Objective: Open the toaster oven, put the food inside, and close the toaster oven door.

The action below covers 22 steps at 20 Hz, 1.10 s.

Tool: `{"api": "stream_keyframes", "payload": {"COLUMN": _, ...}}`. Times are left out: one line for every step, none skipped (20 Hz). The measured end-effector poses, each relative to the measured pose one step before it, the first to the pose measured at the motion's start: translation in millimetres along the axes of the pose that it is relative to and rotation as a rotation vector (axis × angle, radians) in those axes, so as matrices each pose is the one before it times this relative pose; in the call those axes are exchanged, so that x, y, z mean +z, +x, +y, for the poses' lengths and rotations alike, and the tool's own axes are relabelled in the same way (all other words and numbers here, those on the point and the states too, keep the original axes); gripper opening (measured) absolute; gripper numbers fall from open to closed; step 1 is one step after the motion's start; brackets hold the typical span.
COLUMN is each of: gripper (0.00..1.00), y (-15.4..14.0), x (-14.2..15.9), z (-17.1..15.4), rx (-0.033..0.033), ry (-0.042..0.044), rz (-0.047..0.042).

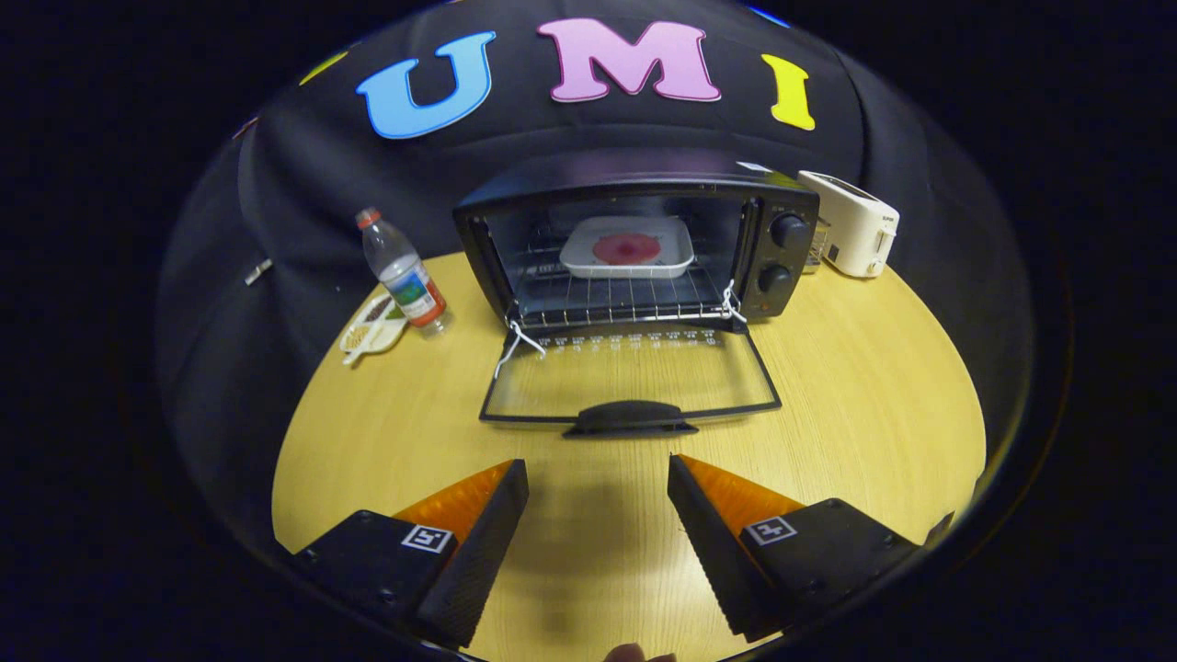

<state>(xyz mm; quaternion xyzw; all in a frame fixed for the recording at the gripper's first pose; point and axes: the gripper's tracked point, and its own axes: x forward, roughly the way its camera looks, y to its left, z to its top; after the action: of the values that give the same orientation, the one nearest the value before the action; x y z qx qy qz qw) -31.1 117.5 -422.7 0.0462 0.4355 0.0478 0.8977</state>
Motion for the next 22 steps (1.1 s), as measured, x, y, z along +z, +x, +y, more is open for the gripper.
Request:
{"api": "stream_keyframes", "payload": {"gripper": 0.99, "y": 4.53, "x": -8.24, "z": 0.93, "rx": -0.00430, "ry": 0.00340, "rz": 0.02778}}
{"api": "stream_keyframes", "payload": {"gripper": 0.99, "y": 3.34, "x": -8.27, "z": -0.11, "rx": -0.00736, "ry": -0.00154, "rz": 0.02994}}
{"api": "stream_keyframes", "payload": {"gripper": 0.99, "y": 3.47, "x": -7.43, "z": -0.63, "rx": -0.00922, "ry": -0.00820, "rz": 0.02663}}
{"api": "stream_keyframes", "payload": {"gripper": 0.99, "y": 7.35, "x": -6.90, "z": -1.92, "rx": -0.01087, "ry": -0.01576, "rz": 0.01813}}
{"api": "stream_keyframes", "payload": {"gripper": 0.99, "y": 6.13, "x": -3.18, "z": -1.01, "rx": -0.01144, "ry": -0.01969, "rz": 0.00854}}
{"api": "stream_keyframes", "payload": {"gripper": 0.99, "y": 5.41, "x": -3.23, "z": -0.72, "rx": -0.01093, "ry": -0.01688, "rz": 0.01376}}
{"api": "stream_keyframes", "payload": {"gripper": 0.99, "y": 4.94, "x": -3.21, "z": -0.28, "rx": -0.00773, "ry": -0.00712, "rz": 0.01289}}
{"api": "stream_keyframes", "payload": {"gripper": 0.99, "y": 5.86, "x": -1.53, "z": -0.19, "rx": -0.00890, "ry": -0.00168, "rz": 0.01203}}
{"api": "stream_keyframes", "payload": {"gripper": 0.99, "y": 5.29, "x": -1.63, "z": -1.02, "rx": -0.00805, "ry": 0.00457, "rz": 0.01349}}
{"api": "stream_keyframes", "payload": {"gripper": 0.99, "y": 6.04, "x": -2.25, "z": -0.56, "rx": -0.00806, "ry": 0.00893, "rz": 0.02076}}
{"api": "stream_keyframes", "payload": {"gripper": 0.99, "y": 5.43, "x": -0.76, "z": -0.08, "rx": -0.00441, "ry": 0.00846, "rz": 0.01499}}
{"api": "stream_keyframes", "payload": {"gripper": 0.99, "y": 4.91, "x": 0.02, "z": -0.41, "rx": -0.00431, "ry": 0.00496, "rz": 0.00863}}
{"api": "stream_keyframes", "payload": {"gripper": 1.00, "y": 5.25, "x": -0.13, "z": -1.12, "rx": -0.00655, "ry": 0.00285, "rz": 0.01015}}
{"api": "stream_keyframes", "payload": {"gripper": 1.00, "y": 0.03, "x": 6.63, "z": 0.51, "rx": -0.00160, "ry": 0.01339, "rz": -0.02029}}
{"api": "stream_keyframes", "payload": {"gripper": 1.00, "y": 6.01, "x": 3.04, "z": -0.41, "rx": -0.00243, "ry": 0.00734, "rz": 0.00622}}
{"api": "stream_keyframes", "payload": {"gripper": 1.00, "y": 1.45, "x": 4.36, "z": -1.05, "rx": -0.00464, "ry": 0.00427, "rz": -0.00510}}
{"api": "stream_keyframes", "payload": {"gripper": 1.00, "y": 1.66, "x": 3.31, "z": 1.09, "rx": -0.00321, "ry": 0.00569, "rz": 0.00290}}
{"api": "stream_keyframes", "payload": {"gripper": 1.00, "y": 2.35, "x": 4.77, "z": -0.40, "rx": -0.00358, "ry": 0.00450, "rz": -0.00271}}
{"api": "stream_keyframes", "payload": {"gripper": 1.00, "y": 4.28, "x": 4.24, "z": -0.50, "rx": -0.00282, "ry": 0.00386, "rz": -0.00525}}
{"api": "stream_keyframes", "payload": {"gripper": 1.00, "y": 2.95, "x": 4.75, "z": 0.04, "rx": -0.00189, "ry": 0.00304, "rz": -0.00498}}
{"api": "stream_keyframes", "payload": {"gripper": 1.00, "y": 3.29, "x": 4.19, "z": -0.54, "rx": -0.00255, "ry": 0.00626, "rz": -0.00488}}
{"api": "stream_keyframes", "payload": {"gripper": 1.00, "y": 2.27, "x": 4.03, "z": 0.28, "rx": -0.00235, "ry": 0.00388, "rz": -0.00386}}
